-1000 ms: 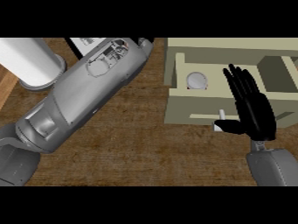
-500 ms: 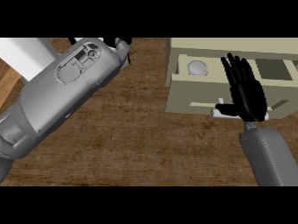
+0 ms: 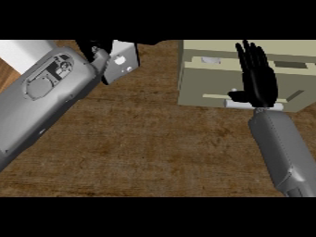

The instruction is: Pick up the can, place it into the drawer and close the drawer

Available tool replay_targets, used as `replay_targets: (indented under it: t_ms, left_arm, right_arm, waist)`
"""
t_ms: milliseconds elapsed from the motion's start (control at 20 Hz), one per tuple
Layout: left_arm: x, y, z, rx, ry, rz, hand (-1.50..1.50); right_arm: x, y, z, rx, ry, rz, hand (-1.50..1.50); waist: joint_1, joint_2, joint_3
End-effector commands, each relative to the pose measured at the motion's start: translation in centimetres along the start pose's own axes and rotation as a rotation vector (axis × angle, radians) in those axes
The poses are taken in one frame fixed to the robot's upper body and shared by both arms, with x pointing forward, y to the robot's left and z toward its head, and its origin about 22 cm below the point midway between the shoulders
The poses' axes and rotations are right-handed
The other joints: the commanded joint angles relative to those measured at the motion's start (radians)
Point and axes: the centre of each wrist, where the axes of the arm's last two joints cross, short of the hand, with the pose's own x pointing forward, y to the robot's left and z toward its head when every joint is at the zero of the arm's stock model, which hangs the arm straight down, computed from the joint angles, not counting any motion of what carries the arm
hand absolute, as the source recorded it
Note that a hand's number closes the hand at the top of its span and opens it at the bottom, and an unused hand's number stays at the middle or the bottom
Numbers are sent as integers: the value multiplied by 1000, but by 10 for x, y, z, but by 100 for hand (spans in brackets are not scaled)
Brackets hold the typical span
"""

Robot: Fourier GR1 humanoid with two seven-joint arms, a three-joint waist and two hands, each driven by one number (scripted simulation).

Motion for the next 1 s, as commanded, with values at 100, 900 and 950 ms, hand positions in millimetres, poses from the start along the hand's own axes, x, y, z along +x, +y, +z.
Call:
replay_targets:
  t_ms: [100,900,950]
  left_arm:
    - [0,17,14,-7,10,-16,-150]
    - [-50,41,45,-48,8,-26,-150]
    - [-29,35,41,-35,9,-21,-150]
  right_arm:
    - [5,18,-13,19,19,-18,-150]
    - [30,-13,-85,-62,67,-16,-150]
    - [30,-5,-77,-37,54,-16,-150]
  waist:
    - [-2,16,16]
    - [39,41,16]
    - [31,37,18]
